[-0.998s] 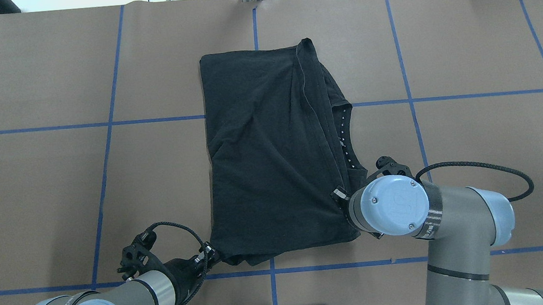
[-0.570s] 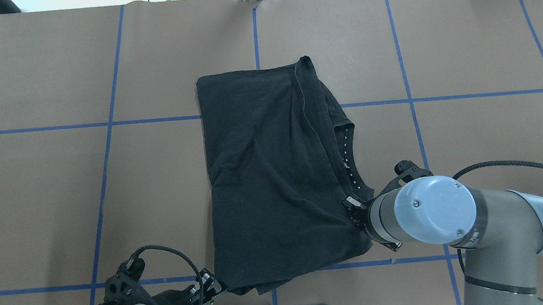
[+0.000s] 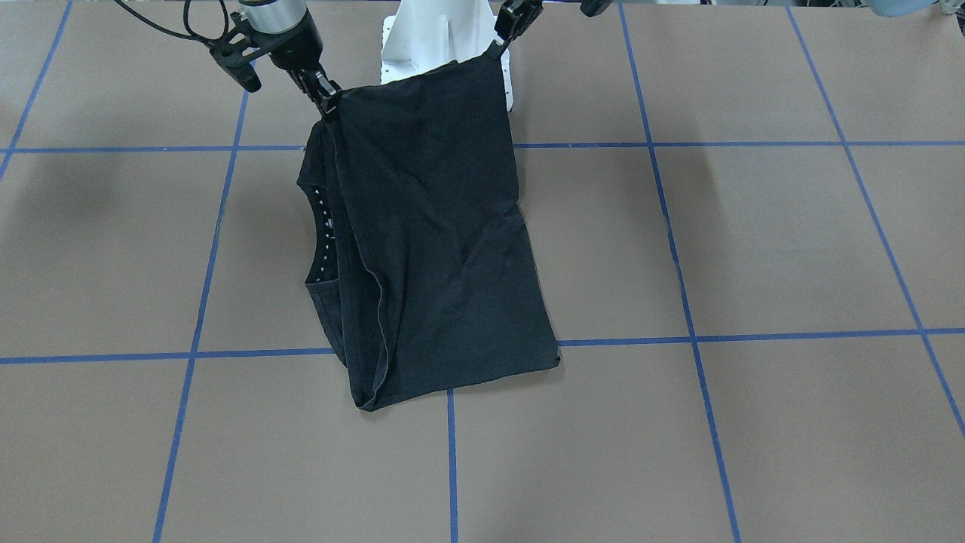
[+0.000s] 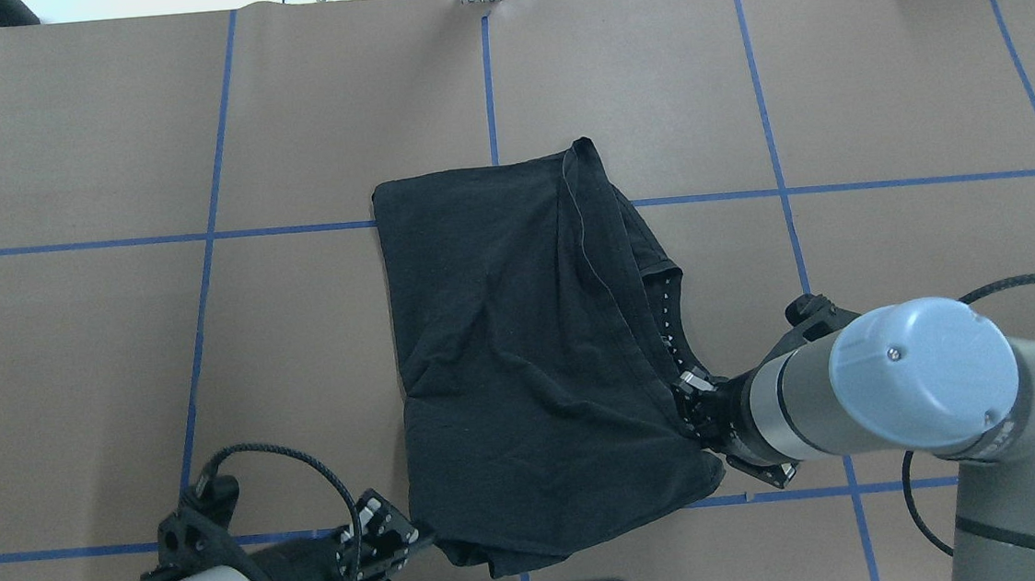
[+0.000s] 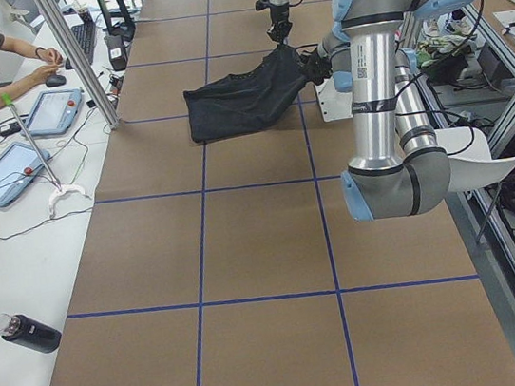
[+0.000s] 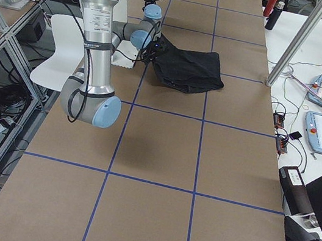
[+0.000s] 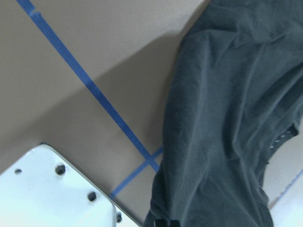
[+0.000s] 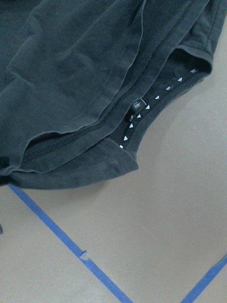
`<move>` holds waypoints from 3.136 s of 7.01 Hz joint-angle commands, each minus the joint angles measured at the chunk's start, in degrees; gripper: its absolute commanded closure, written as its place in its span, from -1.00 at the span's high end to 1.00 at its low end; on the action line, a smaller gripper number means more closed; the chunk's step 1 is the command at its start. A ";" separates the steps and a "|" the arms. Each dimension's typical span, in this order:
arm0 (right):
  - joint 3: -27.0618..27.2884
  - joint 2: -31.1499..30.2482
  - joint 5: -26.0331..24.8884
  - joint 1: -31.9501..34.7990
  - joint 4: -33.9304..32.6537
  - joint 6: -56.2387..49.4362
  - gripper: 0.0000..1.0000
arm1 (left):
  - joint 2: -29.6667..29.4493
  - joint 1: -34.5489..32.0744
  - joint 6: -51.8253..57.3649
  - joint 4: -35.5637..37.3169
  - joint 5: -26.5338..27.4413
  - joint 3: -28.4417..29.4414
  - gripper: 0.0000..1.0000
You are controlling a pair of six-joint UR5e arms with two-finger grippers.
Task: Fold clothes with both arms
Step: 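Grasp the shirt's near edge with both grippers and lift it, then fold the held near half away from the robot with both grippers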
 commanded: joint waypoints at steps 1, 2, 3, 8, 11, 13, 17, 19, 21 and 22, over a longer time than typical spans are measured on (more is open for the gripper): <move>-5.17 5.77 7.61 8.74 -0.11 -0.50 -1.00 | -5.51 -13.99 3.21 4.21 -11.55 2.05 -1.00; -10.34 9.72 10.42 12.87 -0.11 -0.94 -1.00 | -8.68 -18.76 5.06 4.67 -13.54 6.59 -1.00; -14.57 12.81 11.67 15.35 -0.11 -3.03 -1.00 | -9.15 -22.55 6.39 4.50 -16.34 8.90 -1.00; -32.87 24.07 12.74 19.59 0.68 -12.01 -1.00 | -15.03 -29.25 10.18 1.35 -17.95 21.38 -1.00; -42.71 29.26 15.01 21.26 1.90 -12.54 -1.00 | -19.06 -32.24 10.53 -4.45 -18.04 34.54 -1.00; -56.19 34.25 15.81 22.66 10.48 -13.15 -1.00 | -22.58 -35.40 13.84 -7.09 -18.82 41.49 -1.00; -70.76 39.81 16.08 26.45 19.71 -24.29 0.99 | -30.76 -41.82 26.85 -21.75 -19.36 65.84 0.99; -70.25 41.58 17.13 28.03 19.40 -24.41 1.00 | -31.04 -43.06 27.05 -21.86 -20.32 65.36 1.00; -66.41 40.10 17.22 27.85 19.05 -24.23 1.00 | -30.52 -45.25 27.14 -20.82 -27.94 60.80 1.00; -60.81 37.56 17.22 27.85 17.31 -24.14 1.00 | -28.86 -45.96 27.32 -20.11 -29.19 57.04 1.00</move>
